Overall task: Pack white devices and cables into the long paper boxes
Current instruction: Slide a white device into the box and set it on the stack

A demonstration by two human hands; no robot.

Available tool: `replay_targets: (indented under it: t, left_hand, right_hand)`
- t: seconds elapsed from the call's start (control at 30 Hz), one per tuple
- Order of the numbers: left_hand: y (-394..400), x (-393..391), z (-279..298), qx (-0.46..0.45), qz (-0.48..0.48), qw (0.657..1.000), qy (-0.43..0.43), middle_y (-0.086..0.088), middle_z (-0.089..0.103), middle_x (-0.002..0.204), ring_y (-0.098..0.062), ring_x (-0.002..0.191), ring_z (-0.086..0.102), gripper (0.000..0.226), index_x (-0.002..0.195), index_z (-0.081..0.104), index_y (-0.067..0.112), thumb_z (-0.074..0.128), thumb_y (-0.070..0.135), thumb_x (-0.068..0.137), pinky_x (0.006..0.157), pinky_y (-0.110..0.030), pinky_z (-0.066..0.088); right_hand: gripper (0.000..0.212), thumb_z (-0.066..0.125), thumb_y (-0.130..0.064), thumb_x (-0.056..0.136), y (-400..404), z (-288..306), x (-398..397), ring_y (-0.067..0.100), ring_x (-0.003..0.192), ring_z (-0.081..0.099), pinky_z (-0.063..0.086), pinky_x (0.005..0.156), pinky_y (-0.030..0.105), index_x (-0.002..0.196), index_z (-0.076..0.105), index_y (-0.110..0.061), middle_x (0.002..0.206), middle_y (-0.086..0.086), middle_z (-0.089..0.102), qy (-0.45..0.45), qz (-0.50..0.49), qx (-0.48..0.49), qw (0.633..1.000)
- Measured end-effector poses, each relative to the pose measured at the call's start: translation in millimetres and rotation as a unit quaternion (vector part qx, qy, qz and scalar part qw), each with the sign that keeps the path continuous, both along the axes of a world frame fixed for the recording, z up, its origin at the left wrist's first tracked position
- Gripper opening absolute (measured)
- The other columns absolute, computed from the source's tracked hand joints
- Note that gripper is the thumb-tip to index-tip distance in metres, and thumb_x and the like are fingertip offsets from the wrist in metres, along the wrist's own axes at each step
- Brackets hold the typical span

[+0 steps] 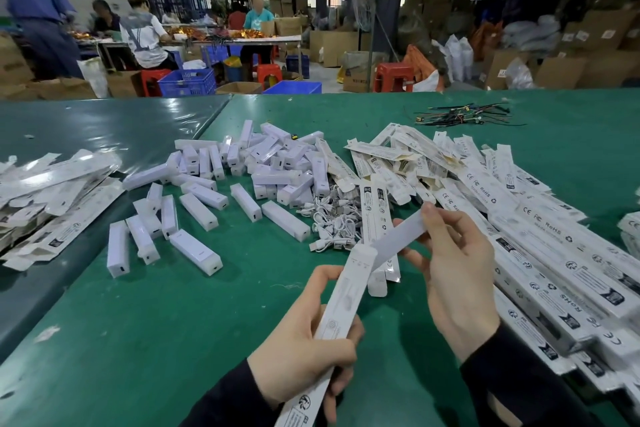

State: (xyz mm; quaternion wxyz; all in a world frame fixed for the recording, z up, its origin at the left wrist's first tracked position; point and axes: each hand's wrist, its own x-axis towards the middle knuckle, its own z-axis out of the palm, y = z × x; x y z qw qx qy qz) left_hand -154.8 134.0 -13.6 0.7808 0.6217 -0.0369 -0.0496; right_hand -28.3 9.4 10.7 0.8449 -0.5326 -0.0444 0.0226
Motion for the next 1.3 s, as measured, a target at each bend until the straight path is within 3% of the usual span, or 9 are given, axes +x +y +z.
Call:
replay_targets:
  t: [0.23, 0.4, 0.6, 0.77, 0.93, 1.03, 1.1, 1.17, 1.3]
  left_hand:
    - [-2.5, -0.3, 1.3, 0.000, 0.024, 0.999, 0.026, -0.014, 0.044, 0.087, -0.018, 0.038, 0.038, 0.069, 0.112, 0.033, 0.036, 0.044, -0.011, 0.064, 0.033, -0.021, 0.041]
    - [-2.8, -2.1, 2.1, -0.005, 0.024, 0.999, 0.043, -0.015, 0.044, 0.088, -0.016, 0.036, 0.034, 0.070, 0.116, 0.031, 0.031, 0.044, -0.011, 0.062, 0.032, -0.018, 0.037]
    - [-5.1, -1.6, 0.6, -0.041, 0.030, 0.998, 0.038, -0.014, 0.047, 0.083, -0.015, 0.037, 0.032, 0.069, 0.117, 0.033, 0.029, 0.045, -0.011, 0.062, 0.032, -0.018, 0.035]
    - [1.8, 0.2, -0.3, -0.045, 0.079, 0.996, 0.022, -0.014, 0.046, 0.081, -0.015, 0.034, 0.035, 0.065, 0.112, 0.039, 0.034, 0.051, -0.009, 0.064, 0.032, -0.021, 0.038]
    - [-2.7, 1.5, 2.8, -0.042, 0.140, 0.989, -0.001, -0.011, 0.052, 0.074, -0.016, 0.034, 0.034, 0.058, 0.110, 0.038, 0.025, 0.061, -0.001, 0.064, 0.033, -0.020, 0.037]
    - [4.3, 0.5, 11.4, -0.146, 0.190, 0.971, -0.011, -0.014, 0.052, 0.074, -0.019, 0.036, 0.035, 0.054, 0.103, 0.040, 0.015, 0.063, 0.008, 0.055, 0.033, -0.020, 0.036]
    - [6.7, -1.9, 15.0, -0.214, 0.228, 0.949, -0.046, -0.015, 0.052, 0.078, -0.020, 0.041, 0.036, 0.040, 0.100, 0.046, 0.014, 0.058, 0.014, 0.061, 0.032, -0.020, 0.035]
    - [8.0, -2.8, 15.7, -0.219, 0.296, 0.926, -0.082, -0.012, 0.057, 0.081, -0.019, 0.048, 0.043, 0.036, 0.098, 0.049, 0.015, 0.060, 0.015, 0.064, 0.033, -0.024, 0.036]
    - [12.3, 0.1, 14.6, -0.141, 0.398, 0.898, -0.126, -0.008, 0.066, 0.081, -0.018, 0.066, 0.060, 0.028, 0.103, 0.052, 0.014, 0.062, 0.022, 0.078, 0.052, -0.030, 0.054]
  right_hand:
    - [0.013, 0.063, -0.021, 0.093, -0.7, -0.4, -0.3, 0.033, 0.097, 0.068, 0.054, 0.054, 0.021, 0.083, 0.062, -0.013, 0.082, 0.002, 0.066, 0.001, 0.019, -0.002, 1.000]
    - [0.016, 0.065, -0.022, 0.090, 0.1, 0.7, -4.5, 0.030, 0.084, 0.067, 0.054, 0.054, 0.023, 0.078, 0.062, -0.011, 0.091, 0.027, 0.065, -0.013, 0.092, -0.073, 0.993]
    - [0.023, 0.071, -0.034, 0.078, 3.8, 2.9, -16.0, 0.021, 0.066, 0.065, 0.055, 0.057, 0.024, 0.066, 0.070, -0.014, 0.071, 0.009, 0.070, -0.054, 0.214, -0.145, 0.965]
    - [0.059, 0.042, -0.069, 0.073, 10.5, -2.8, -14.7, 0.001, 0.095, 0.066, 0.048, 0.093, 0.026, 0.073, 0.080, -0.024, 0.099, -0.017, 0.074, -0.092, 0.316, -0.273, 0.904]
    - [0.041, 0.043, -0.049, 0.096, 8.3, -18.2, -1.7, 0.010, 0.102, 0.064, 0.042, 0.097, 0.025, 0.085, 0.075, -0.026, 0.101, -0.009, 0.072, -0.150, 0.260, -0.274, 0.914]
    - [0.020, 0.049, -0.036, 0.098, 6.6, -37.6, 9.9, 0.014, 0.135, 0.037, 0.023, 0.112, 0.033, 0.111, 0.064, -0.035, 0.137, -0.010, 0.051, -0.385, 0.100, -0.550, 0.734]
    - [0.039, 0.040, -0.040, 0.100, 7.6, -47.4, 17.0, 0.016, 0.150, -0.002, -0.005, 0.118, 0.047, 0.139, 0.041, -0.043, 0.160, -0.010, 0.018, -0.409, 0.117, -0.657, 0.623]
    - [0.046, 0.030, -0.045, 0.101, 11.0, -50.7, 20.1, 0.015, 0.149, -0.017, -0.020, 0.113, 0.050, 0.147, 0.024, -0.048, 0.163, -0.012, 0.008, -0.390, 0.144, -0.691, 0.592]
    - [0.026, 0.039, -0.043, 0.098, 10.4, -47.7, 23.3, 0.016, 0.147, 0.014, -0.014, 0.114, 0.045, 0.119, 0.050, -0.034, 0.136, -0.012, 0.049, -0.396, 0.055, -0.679, 0.616]
